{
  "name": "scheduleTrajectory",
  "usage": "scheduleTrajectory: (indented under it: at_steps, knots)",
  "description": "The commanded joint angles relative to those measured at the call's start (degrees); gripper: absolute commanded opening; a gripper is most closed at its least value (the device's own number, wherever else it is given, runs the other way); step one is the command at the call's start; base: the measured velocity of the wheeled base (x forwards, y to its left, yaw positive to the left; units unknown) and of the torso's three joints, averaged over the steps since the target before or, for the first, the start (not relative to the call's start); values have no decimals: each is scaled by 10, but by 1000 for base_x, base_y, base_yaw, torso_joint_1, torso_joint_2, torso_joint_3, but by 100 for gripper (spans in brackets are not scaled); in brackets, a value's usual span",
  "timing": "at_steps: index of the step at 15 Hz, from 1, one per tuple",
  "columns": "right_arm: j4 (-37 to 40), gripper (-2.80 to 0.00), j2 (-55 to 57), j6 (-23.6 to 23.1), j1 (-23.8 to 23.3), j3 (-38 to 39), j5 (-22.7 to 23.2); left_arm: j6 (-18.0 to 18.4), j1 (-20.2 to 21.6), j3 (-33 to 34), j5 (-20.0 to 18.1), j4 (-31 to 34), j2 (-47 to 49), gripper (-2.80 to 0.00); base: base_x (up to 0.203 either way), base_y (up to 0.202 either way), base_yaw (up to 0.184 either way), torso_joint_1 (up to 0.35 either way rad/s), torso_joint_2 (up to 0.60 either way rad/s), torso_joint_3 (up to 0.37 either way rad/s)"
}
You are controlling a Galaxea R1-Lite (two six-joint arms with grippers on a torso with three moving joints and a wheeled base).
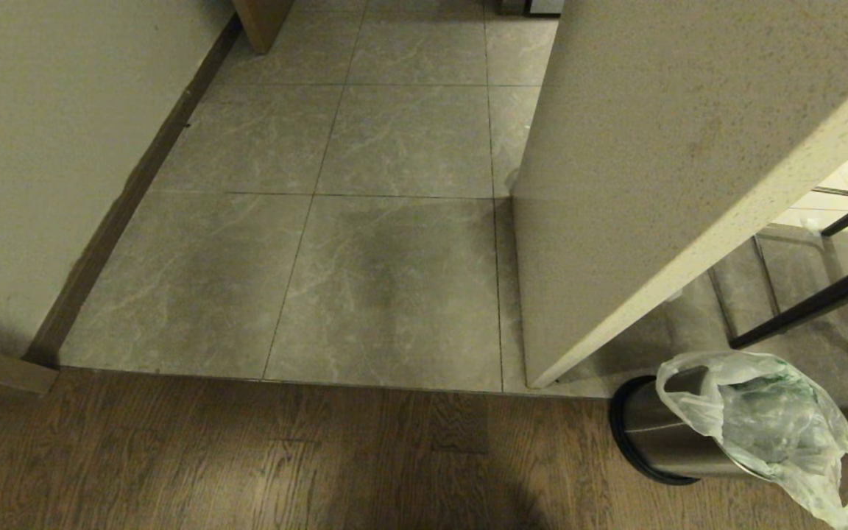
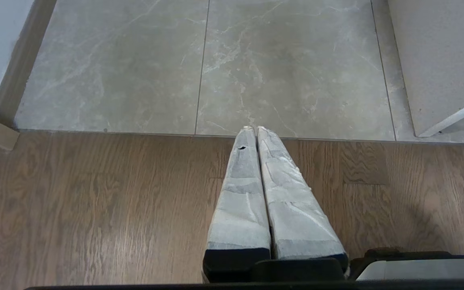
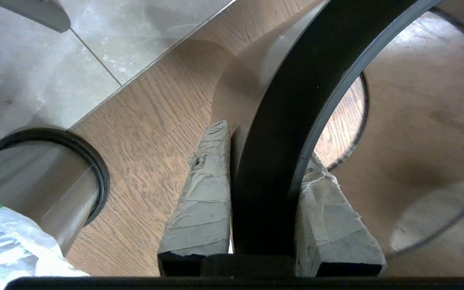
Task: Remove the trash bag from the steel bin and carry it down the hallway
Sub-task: Place the outer trash can on the ground
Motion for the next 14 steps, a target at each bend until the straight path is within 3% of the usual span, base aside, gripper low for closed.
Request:
scheduleTrajectory:
  at_steps: [1,4,9,14]
  knots:
    - [1,-280,-1,0,0,0,4,0,0,1,0,0,-1,-280,0,0,0,0,0,0]
    - [-23,-280,32,1,9,-26,30,0,0,1,0,0,0,-280,0,0,0,0,0,0]
    - [-97,-280,215,5,39,-104,95,0,0,1,1,0,0,-280,0,0,0,0,0,0]
    - [-115,-280,232,3,46,-104,95,0,0,1,0,0,-1,-280,0,0,0,0,0,0]
